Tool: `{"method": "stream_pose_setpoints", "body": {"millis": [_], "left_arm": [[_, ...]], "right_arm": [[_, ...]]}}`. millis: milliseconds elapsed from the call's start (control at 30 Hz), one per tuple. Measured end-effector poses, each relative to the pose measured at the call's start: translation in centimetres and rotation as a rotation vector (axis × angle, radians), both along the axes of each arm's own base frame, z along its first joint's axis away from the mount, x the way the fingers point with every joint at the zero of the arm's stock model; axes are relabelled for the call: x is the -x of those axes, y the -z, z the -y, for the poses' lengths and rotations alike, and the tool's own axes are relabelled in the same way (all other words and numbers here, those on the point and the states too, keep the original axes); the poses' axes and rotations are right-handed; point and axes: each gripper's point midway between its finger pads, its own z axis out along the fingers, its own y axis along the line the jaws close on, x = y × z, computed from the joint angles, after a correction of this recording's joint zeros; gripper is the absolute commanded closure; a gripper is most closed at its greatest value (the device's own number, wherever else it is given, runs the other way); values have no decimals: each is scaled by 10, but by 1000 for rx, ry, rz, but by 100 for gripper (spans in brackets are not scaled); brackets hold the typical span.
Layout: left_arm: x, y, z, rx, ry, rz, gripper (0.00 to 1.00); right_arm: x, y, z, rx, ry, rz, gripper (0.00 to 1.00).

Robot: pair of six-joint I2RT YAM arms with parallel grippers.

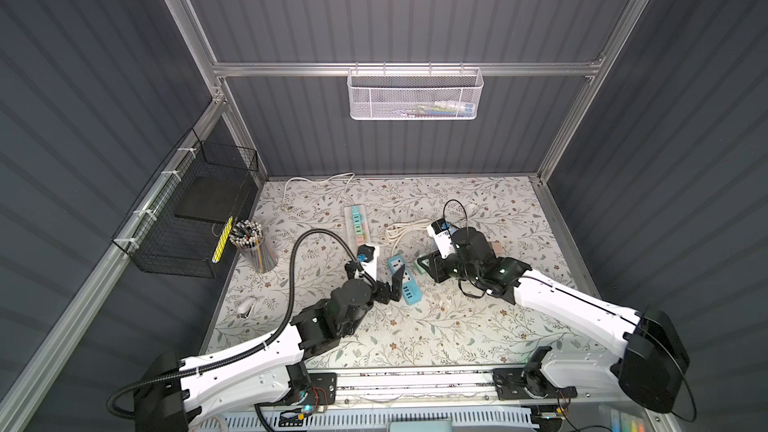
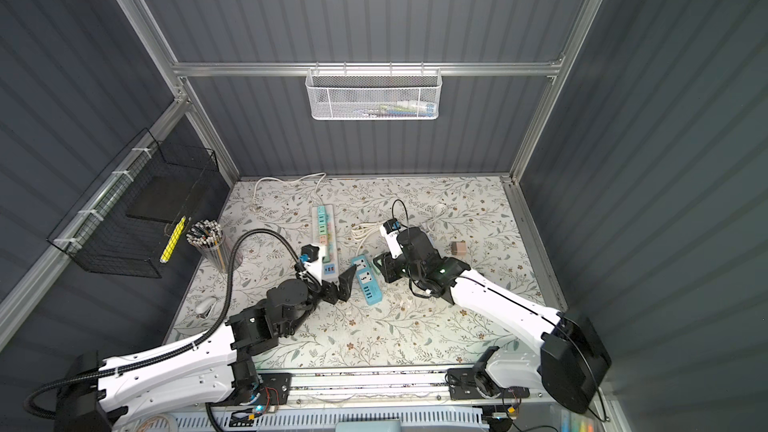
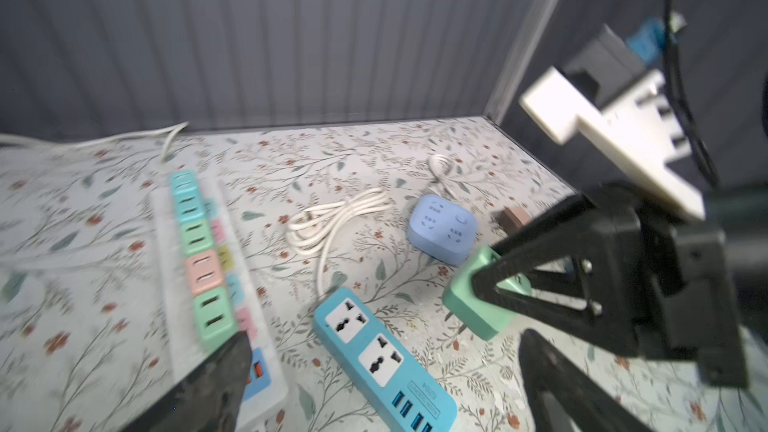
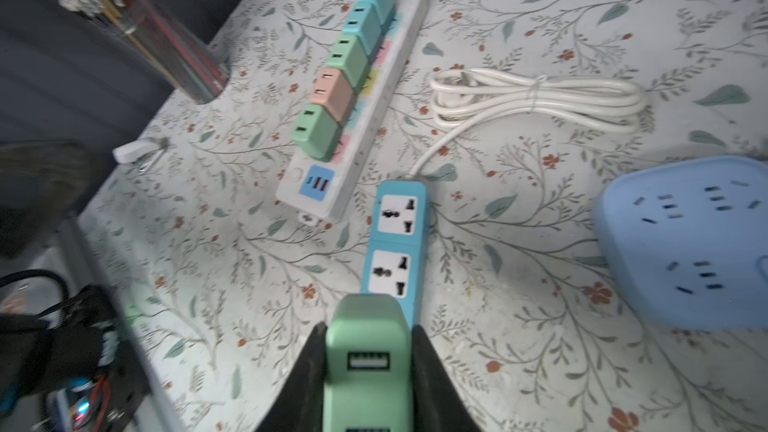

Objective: Insert the plug
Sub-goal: 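Carry the green charger over the teal strip with the right while the left withdraws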

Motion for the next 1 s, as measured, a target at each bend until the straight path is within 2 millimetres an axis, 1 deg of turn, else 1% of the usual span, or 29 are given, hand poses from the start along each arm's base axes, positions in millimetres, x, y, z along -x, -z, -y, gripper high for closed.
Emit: {"method": "stream_pose_setpoints", "body": {"millis": [100, 200, 300, 367, 433, 500, 600, 667, 867, 1000], "left_arm": [[-3, 10, -29, 37, -163, -72, 0], [-2, 25, -53, 46, -277, -112, 0], [2, 39, -74, 69, -352, -120, 0], [5, 52, -86, 84, -395, -123, 0], [8, 68, -96, 82, -427, -138, 0], [11, 76, -103, 81, -448, -149, 0], [11, 72, -109, 106, -470, -138, 0], [12, 69, -111, 118, -478, -130, 0], [14, 68, -120, 106, -495, -121, 0], [15, 64, -124, 112, -503, -111, 0]], "right_arm": [[-17, 28, -1, 77, 62, 6, 87], [-27, 54, -10, 134, 75, -11, 87], [-35, 68, -23, 173, 79, 5, 87], [-38, 71, -32, 180, 75, 20, 87], [-42, 69, -41, 177, 69, 41, 87], [-45, 64, -47, 177, 70, 62, 87], [-53, 58, -58, 177, 63, 86, 87], [-58, 58, -63, 183, 59, 95, 87], [-56, 65, -60, 213, 59, 96, 87], [-51, 73, -59, 215, 57, 89, 86]]}}
